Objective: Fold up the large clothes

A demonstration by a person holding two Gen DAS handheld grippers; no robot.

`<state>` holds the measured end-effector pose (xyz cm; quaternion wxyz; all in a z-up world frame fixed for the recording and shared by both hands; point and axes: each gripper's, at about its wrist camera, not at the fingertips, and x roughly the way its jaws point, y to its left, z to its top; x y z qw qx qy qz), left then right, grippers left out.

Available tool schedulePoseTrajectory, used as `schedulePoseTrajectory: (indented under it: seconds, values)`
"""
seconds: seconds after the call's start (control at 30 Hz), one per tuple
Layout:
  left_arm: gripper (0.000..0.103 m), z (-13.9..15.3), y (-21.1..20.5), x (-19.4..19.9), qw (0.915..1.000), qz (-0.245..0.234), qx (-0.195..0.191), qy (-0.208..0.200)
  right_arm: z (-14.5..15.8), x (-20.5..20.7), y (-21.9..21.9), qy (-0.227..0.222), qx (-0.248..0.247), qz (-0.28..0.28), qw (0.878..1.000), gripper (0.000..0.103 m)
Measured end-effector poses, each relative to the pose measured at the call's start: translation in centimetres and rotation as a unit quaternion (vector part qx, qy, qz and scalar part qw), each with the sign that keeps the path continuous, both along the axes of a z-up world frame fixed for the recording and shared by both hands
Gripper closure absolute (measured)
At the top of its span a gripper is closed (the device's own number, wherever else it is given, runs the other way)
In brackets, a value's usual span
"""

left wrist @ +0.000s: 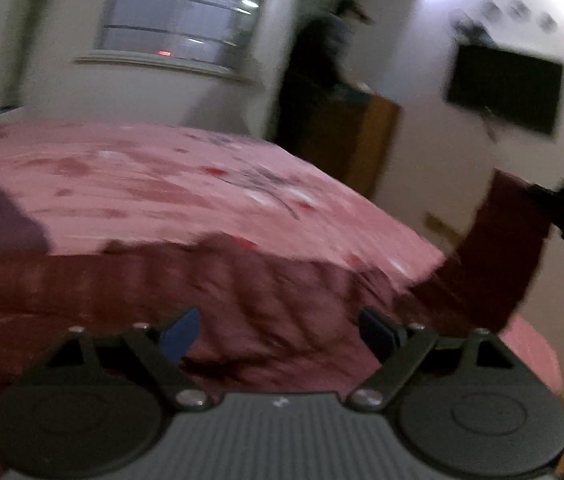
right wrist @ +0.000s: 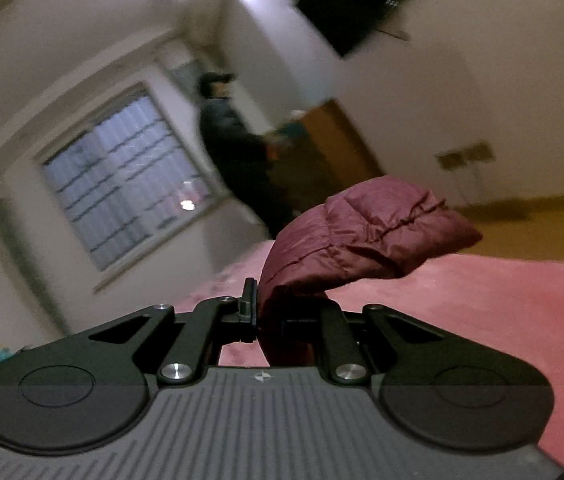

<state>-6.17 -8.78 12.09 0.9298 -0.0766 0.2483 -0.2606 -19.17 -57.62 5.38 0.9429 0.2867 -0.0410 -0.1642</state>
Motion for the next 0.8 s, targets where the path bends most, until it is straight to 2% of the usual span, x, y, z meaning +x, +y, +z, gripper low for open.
schedulePoseTrajectory:
  seconds: [0.13,0.23,0.37,0.53,0.67,0.8]
  values:
    - [0.014,0.1,5.4,2.4,0.9953,0.071,-0.066,0.0,3.8,2.6,5.0,-0.031,-0.033,0.068,0.997,0.091]
    - [0.013,-0.2,9.7,3.8,0.9858,0.121,-0.116,-0.002,5.5,5.4,9.4,-0.048,-0.047,0.131,0.989,0.091]
    - [0.011,-0.7,14.6,5.0,0.9702,0.177,-0.165,-0.011,5.6,9.5,15.7,-0.051,-0.051,0.215,0.974,0.091]
    - [0.01,-1.8,18.6,6.1,0.9489,0.218,-0.228,-0.001,2.7,14.5,23.6,-0.021,-0.053,0.303,0.951,0.091]
    - [0.01,-2.6,19.5,6.5,0.9415,0.231,-0.245,0.009,-1.8,17.5,29.9,0.045,-0.073,0.358,0.93,0.091]
    - [0.01,-2.9,20.2,6.7,0.9381,0.227,-0.261,0.016,-6.5,20.1,34.5,0.12,-0.124,0.39,0.904,0.091]
